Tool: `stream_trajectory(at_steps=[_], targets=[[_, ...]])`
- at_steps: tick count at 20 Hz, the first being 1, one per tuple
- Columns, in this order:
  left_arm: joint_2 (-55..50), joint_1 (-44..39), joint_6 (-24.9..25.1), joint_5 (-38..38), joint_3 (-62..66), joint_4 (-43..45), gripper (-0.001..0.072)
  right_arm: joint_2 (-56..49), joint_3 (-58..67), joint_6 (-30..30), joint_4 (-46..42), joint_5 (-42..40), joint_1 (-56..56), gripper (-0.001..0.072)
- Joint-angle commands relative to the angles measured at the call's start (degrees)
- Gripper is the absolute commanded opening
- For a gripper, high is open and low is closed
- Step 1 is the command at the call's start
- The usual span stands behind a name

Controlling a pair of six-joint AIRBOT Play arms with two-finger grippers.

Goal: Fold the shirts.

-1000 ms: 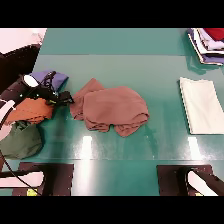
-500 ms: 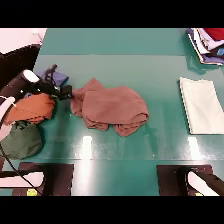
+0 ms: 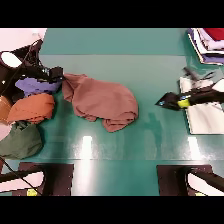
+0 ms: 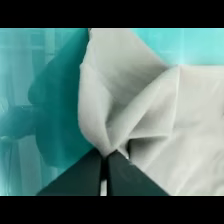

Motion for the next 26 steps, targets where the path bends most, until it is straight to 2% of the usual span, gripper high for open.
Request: stream_trajectory(at_steps=[1, 4, 7, 8, 10, 11, 15, 18, 21, 23, 26], targets=[[0.17, 0.00, 0.04, -0.02, 0.44, 0.24, 0.0025, -9.42, -2.80, -6.36, 10.21, -10.88, 7.17, 0.0519], [0.17, 0.00, 0.02, -0.02, 0.44, 0.24, 0.0024, -17.14, 4.04, -6.58, 10.21, -14.40, 10.71, 0.0519], [0.17, 0.00, 0.02, -0.02, 0.46, 0.24, 0.0025, -23.76, 11.28, -6.58, 10.21, -12.68, 12.50, 0.0497], [0.17, 0.00, 0.02, -0.02, 0.46, 0.22, 0.0024, -25.51, 13.44, -6.58, 10.19, -11.41, 13.09, 0.0437], [0.20, 0.00, 0.02, -0.11, 0.46, 0.22, 0.0024, -27.78, 16.92, -7.58, 10.10, -10.10, 14.40, 0.0140], [0.22, 0.00, 0.04, -0.52, 0.46, 0.20, 0.0024, -27.98, 18.21, -8.55, 10.03, -10.27, 14.80, 0.0021], [4.92, 0.13, 0.00, -1.09, 2.99, 1.11, 0.0024, -21.29, 23.98, -8.26, 3.85, -9.97, 13.18, 0.0019], [12.79, 0.13, 0.02, -2.60, 11.61, 1.18, 0.0024, -10.14, 30.84, -5.81, -4.00, -5.75, 9.70, 0.0019], [20.24, 0.11, 0.02, -5.01, 21.64, -0.04, 0.0024, 0.55, 37.55, -5.20, -6.62, -2.01, 6.93, 0.0018], [24.00, 0.11, 0.00, -7.19, 27.39, -1.05, 0.0024, 6.45, 42.18, -2.38, -7.96, 0.15, 5.70, 0.0018], [27.76, 0.11, -0.02, -8.22, 35.12, -1.70, 0.0024, 12.57, 47.91, 2.95, -14.88, 3.15, 5.60, 0.0018]])
